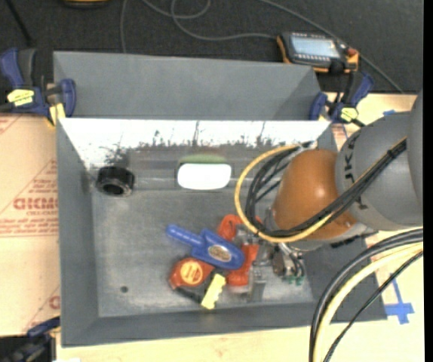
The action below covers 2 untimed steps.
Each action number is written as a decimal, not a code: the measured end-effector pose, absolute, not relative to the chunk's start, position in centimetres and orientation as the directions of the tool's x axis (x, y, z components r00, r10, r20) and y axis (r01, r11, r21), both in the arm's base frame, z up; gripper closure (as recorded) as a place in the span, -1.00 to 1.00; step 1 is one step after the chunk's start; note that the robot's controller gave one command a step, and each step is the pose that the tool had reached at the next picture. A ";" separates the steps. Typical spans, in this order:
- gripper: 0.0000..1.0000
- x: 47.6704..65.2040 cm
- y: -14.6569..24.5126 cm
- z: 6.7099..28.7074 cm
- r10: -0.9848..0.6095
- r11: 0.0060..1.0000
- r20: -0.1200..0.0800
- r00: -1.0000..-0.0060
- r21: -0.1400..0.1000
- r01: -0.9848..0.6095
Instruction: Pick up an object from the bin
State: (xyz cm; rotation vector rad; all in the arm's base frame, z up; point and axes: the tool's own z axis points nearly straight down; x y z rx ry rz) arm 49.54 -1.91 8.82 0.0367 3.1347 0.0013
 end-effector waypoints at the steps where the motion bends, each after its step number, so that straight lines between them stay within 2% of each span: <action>1: -1.00 48.0 -1.2 7.5 0.067 0.998 -0.005 -0.998 0.000 0.067; 2: 1.00 49.9 -2.4 7.2 0.101 0.995 -0.007 -0.995 0.000 0.101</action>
Offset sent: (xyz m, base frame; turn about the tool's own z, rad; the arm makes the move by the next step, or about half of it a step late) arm 0.0014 -0.0040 -0.0182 0.0838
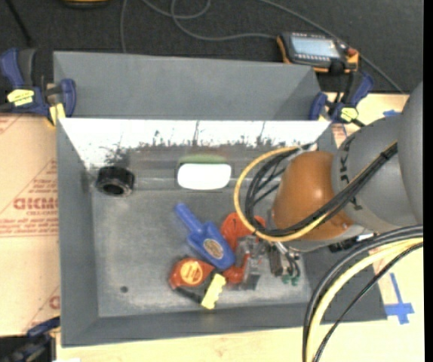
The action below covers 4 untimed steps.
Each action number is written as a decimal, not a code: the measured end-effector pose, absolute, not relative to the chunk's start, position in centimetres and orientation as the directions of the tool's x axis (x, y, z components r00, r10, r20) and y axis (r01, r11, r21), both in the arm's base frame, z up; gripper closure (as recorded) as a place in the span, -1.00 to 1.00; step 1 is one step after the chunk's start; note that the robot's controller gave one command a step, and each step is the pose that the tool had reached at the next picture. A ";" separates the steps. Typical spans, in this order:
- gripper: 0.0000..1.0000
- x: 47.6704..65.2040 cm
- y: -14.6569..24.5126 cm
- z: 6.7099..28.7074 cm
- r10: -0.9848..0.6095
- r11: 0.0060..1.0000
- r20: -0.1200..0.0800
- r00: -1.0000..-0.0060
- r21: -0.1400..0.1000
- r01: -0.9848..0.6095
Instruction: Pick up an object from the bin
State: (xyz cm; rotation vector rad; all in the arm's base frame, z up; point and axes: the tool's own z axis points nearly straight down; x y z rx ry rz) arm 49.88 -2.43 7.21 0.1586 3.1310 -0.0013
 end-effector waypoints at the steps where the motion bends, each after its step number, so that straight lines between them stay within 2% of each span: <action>1: 1.00 49.9 -2.4 7.2 0.100 0.995 -0.007 -0.995 -0.001 0.100; 2: 1.00 51.1 -1.4 12.6 0.107 0.994 0.001 -0.994 0.000 0.107; 3: 1.00 50.4 -5.8 11.6 0.079 0.997 -0.013 -0.997 0.001 0.079; 4: 1.00 50.7 -6.0 14.0 0.091 0.996 0.008 -0.996 -0.002 0.091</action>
Offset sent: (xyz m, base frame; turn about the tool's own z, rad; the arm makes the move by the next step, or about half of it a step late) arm 0.0350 0.0285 0.1464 0.0120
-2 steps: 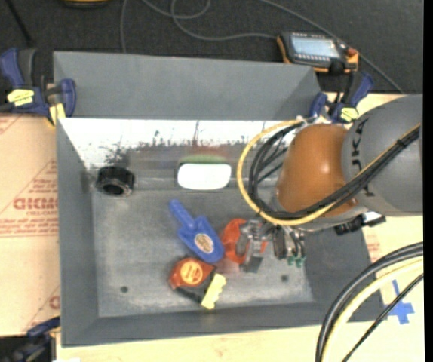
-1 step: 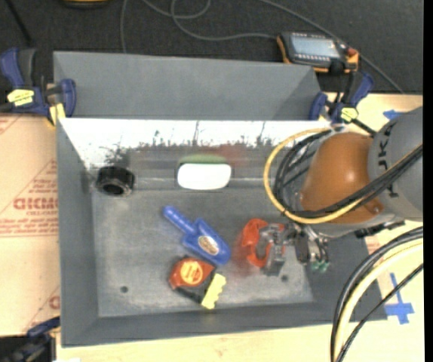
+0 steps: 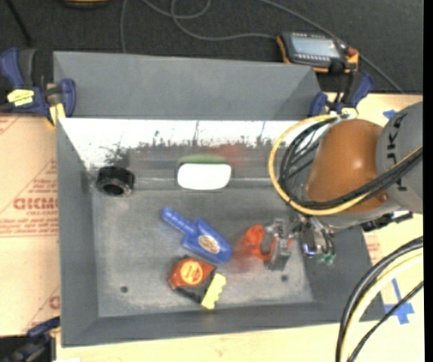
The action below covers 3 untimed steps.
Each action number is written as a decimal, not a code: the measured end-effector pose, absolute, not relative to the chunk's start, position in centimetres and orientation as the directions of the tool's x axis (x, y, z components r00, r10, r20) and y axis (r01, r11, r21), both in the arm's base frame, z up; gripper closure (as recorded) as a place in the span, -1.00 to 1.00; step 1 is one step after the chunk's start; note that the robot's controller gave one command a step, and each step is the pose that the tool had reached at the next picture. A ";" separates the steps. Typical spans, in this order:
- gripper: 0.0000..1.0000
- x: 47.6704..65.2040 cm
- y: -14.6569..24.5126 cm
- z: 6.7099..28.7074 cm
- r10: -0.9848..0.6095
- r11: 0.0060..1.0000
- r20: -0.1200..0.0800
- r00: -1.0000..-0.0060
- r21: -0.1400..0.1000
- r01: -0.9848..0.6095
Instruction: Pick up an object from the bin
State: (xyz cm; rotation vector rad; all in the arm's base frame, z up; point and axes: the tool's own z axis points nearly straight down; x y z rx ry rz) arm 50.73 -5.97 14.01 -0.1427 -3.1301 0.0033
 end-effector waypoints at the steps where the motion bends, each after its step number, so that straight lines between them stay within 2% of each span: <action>1: 1.00 56.4 -2.9 12.5 0.016 1.000 -0.019 -1.000 -0.002 0.016; 2: 1.00 55.2 -3.4 14.0 0.002 1.000 0.008 -1.000 0.001 0.002; 3: 1.00 57.3 -2.0 20.4 0.025 1.000 -0.001 -1.000 0.000 0.025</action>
Offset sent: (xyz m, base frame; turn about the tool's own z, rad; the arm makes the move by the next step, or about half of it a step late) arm 0.0109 0.0021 0.1303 -0.0736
